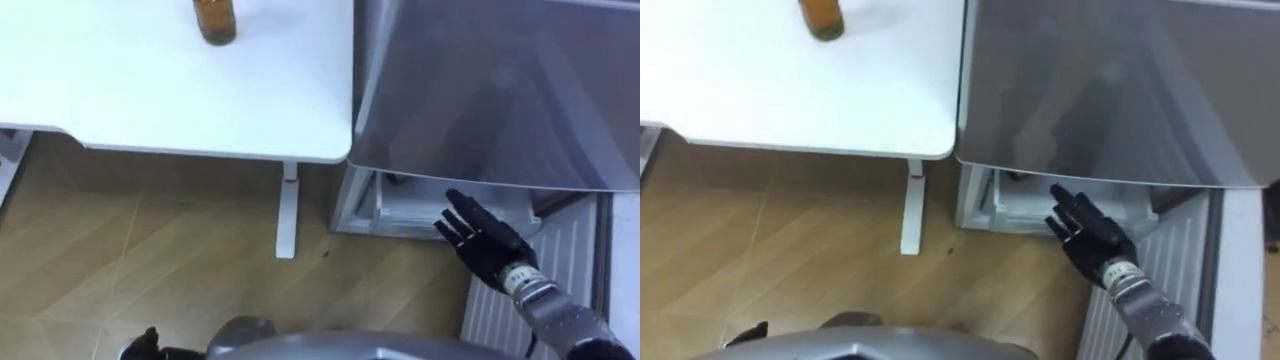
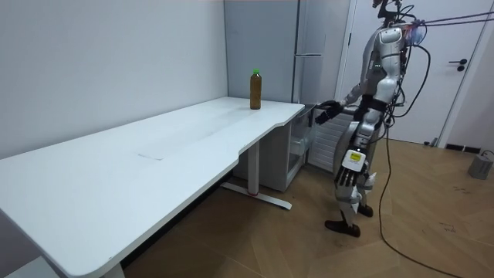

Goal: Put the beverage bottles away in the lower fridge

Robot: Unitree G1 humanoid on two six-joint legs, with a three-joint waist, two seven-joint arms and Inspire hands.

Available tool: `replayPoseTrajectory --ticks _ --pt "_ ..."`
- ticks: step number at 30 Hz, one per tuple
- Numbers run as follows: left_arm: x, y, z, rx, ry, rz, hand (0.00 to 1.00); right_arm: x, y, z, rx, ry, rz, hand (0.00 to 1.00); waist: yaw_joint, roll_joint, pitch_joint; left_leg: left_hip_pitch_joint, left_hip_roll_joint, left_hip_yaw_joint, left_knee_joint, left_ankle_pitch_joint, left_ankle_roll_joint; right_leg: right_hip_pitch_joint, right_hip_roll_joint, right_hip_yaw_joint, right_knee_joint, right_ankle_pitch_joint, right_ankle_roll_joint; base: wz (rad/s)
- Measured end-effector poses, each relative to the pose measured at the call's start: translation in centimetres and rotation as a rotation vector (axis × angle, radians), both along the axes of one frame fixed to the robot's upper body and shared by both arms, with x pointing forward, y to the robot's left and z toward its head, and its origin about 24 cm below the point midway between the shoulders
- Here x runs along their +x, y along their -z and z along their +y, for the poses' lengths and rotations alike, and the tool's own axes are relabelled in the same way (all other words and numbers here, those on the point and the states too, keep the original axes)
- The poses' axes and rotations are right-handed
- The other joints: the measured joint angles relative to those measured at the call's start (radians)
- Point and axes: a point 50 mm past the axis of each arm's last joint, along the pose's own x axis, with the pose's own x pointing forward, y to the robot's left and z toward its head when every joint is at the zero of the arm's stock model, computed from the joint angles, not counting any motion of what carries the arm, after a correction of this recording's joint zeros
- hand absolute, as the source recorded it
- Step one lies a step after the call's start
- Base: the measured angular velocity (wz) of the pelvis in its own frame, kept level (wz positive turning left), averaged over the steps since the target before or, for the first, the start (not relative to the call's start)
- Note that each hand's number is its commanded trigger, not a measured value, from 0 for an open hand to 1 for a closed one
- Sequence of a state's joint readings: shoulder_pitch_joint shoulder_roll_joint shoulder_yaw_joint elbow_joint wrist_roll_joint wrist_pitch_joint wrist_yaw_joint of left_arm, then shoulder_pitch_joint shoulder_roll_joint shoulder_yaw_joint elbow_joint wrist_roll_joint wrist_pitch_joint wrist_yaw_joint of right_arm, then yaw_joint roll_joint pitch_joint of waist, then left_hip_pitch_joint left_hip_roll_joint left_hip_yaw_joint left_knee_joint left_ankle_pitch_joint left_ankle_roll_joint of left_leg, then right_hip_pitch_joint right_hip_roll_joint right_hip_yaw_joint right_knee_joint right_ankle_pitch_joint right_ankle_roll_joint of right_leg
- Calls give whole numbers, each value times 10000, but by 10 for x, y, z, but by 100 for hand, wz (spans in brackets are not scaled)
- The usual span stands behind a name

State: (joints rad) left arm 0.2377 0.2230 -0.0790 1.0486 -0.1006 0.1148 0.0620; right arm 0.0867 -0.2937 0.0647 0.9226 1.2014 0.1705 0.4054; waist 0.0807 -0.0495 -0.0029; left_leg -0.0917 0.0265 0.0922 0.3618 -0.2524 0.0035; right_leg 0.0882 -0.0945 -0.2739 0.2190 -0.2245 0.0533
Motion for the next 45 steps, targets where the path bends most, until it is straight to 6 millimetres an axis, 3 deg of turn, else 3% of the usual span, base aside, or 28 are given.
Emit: replayPoseTrajectory --ticks 4,7,10,16,21,28,36,42,45 --pt "-9 3 -9 -246 59 233 0 -18 8 7 85 -218 387 0 -41 194 -10 17 24 10 -1 57 -31 31 15 -3 7 20 -34 0" --pt "-12 4 -14 -374 -18 332 0 -26 13 14 6 -629 694 0 -147 283 44 28 22 9 0 117 -27 20 14 -6 -14 18 -33 0" --pt "-13 4 -13 -270 -79 361 0 -30 17 19 -230 -966 953 0 -229 249 24 45 23 17 -56 182 -30 26 31 12 -155 15 -28 0" --pt "-10 3 -12 43 -583 155 0 -70 33 16 -1264 -2098 3335 0 -304 19 44 220 10 19 -233 238 -54 259 68 -1 -377 46 -39 0" --pt "-12 3 -8 174 -982 234 0 -92 40 17 -2841 -4463 5016 0 -347 18 49 357 24 80 -325 171 -113 362 106 150 -482 60 -58 -6" --pt "-18 4 -8 123 -1484 615 0 -89 42 16 -3428 -5353 5653 0 -438 34 116 502 29 61 -312 53 -107 532 107 108 -475 71 -69 0" --pt "4 2 -1 132 -3365 -292 0 -89 42 14 -3536 -5394 5851 0 -460 121 158 672 62 121 -256 -30 -106 666 125 168 -468 74 -65 -2" --pt "38 -4 5 271 -4556 -1521 0 -93 42 13 -3512 -4948 6020 0 -496 184 138 677 80 203 -260 -33 -108 681 134 260 -473 75 -64 -3" --pt "46 -6 5 333 -4734 -1830 0 -93 42 13 -3518 -4891 6033 0 -506 296 59 690 79 205 -264 -32 -107 693 134 258 -466 76 -63 0"
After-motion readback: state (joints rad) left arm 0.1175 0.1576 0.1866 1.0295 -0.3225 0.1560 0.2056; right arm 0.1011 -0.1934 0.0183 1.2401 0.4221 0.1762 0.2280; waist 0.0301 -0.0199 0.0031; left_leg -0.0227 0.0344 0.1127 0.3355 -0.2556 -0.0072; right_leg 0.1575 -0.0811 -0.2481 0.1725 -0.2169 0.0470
